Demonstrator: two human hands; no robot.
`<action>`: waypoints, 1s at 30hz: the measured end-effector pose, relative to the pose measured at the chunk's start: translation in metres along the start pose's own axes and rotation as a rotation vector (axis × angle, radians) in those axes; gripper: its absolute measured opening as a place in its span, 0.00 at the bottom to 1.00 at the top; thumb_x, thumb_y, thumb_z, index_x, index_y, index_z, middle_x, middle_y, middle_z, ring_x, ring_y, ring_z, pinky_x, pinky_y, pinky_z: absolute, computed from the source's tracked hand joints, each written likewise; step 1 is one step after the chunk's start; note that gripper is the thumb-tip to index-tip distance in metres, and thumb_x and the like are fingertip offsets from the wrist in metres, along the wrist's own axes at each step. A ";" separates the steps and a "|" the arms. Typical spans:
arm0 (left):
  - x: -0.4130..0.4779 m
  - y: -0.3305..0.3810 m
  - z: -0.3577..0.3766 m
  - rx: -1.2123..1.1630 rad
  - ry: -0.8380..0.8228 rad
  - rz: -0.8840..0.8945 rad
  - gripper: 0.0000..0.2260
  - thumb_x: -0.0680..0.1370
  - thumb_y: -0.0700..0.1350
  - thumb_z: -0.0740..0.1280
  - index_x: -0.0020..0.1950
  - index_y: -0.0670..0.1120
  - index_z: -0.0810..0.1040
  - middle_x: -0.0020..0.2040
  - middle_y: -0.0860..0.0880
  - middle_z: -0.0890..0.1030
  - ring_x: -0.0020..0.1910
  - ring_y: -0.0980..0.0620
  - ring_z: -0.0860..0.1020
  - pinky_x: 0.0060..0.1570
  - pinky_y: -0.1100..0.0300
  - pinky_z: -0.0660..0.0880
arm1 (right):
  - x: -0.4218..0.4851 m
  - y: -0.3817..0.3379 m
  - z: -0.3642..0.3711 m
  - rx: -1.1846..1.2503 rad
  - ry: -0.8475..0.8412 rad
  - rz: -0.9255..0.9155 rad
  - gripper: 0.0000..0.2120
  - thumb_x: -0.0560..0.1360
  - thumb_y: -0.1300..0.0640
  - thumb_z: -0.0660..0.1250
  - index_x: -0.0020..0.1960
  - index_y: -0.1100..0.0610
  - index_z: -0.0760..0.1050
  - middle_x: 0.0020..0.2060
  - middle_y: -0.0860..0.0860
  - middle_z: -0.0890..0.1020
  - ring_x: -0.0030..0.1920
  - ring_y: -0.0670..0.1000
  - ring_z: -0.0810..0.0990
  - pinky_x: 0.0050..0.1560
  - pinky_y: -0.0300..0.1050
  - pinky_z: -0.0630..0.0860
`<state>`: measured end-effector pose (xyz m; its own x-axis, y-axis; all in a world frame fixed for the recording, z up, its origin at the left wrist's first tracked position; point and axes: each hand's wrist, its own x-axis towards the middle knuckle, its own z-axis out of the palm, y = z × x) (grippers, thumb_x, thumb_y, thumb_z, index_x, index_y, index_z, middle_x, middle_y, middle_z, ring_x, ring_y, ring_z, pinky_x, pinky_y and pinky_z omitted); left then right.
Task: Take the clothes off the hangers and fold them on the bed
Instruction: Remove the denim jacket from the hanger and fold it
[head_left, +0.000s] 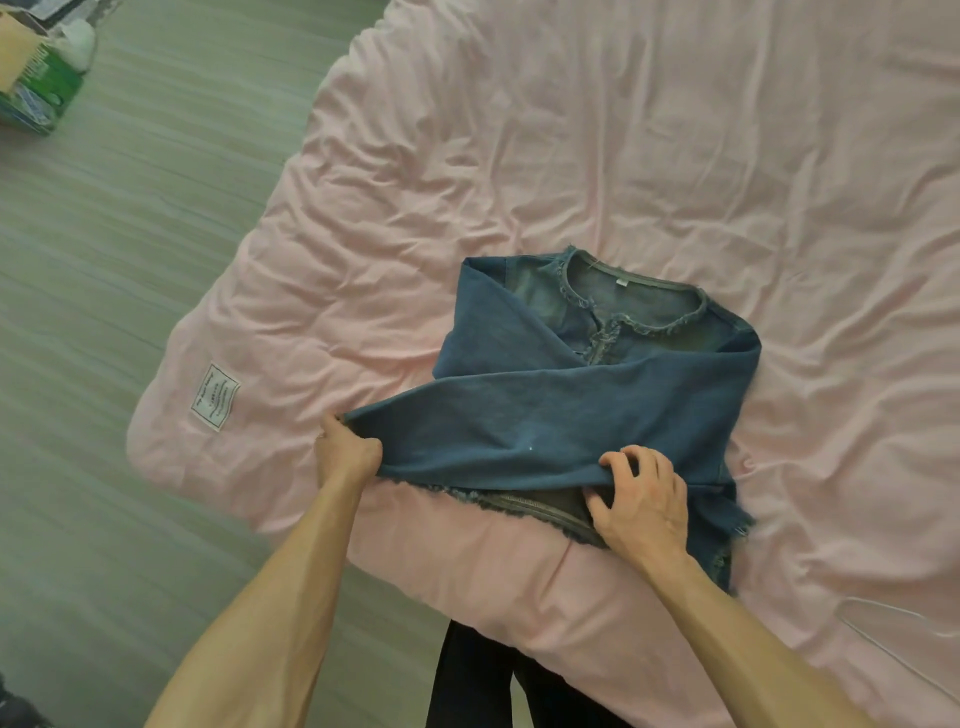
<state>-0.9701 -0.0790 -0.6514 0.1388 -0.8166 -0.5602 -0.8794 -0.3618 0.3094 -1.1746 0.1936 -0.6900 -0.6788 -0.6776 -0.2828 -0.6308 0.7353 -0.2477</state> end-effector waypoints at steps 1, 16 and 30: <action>-0.005 0.002 0.005 0.099 0.057 0.019 0.28 0.72 0.36 0.63 0.72 0.45 0.62 0.69 0.38 0.68 0.67 0.36 0.69 0.65 0.45 0.69 | -0.005 0.006 0.001 0.003 -0.024 0.032 0.23 0.68 0.43 0.74 0.60 0.51 0.77 0.61 0.52 0.75 0.65 0.56 0.70 0.61 0.55 0.71; -0.155 0.044 0.170 0.924 -0.391 1.239 0.38 0.79 0.62 0.61 0.80 0.61 0.39 0.82 0.50 0.41 0.81 0.44 0.40 0.76 0.37 0.42 | -0.055 0.074 -0.024 0.754 0.123 0.880 0.08 0.80 0.53 0.66 0.50 0.59 0.74 0.41 0.53 0.79 0.49 0.61 0.79 0.46 0.48 0.70; -0.144 0.046 0.163 0.833 -0.229 1.400 0.22 0.82 0.45 0.63 0.77 0.50 0.68 0.76 0.49 0.69 0.75 0.45 0.68 0.72 0.43 0.65 | -0.077 0.093 -0.022 0.743 -0.140 0.743 0.16 0.79 0.42 0.65 0.42 0.53 0.75 0.38 0.46 0.80 0.41 0.50 0.78 0.41 0.46 0.74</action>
<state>-1.1046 0.0957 -0.6818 -0.9258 -0.1736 -0.3357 -0.2536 0.9440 0.2112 -1.1891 0.3145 -0.6710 -0.7203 -0.0828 -0.6887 0.3453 0.8183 -0.4596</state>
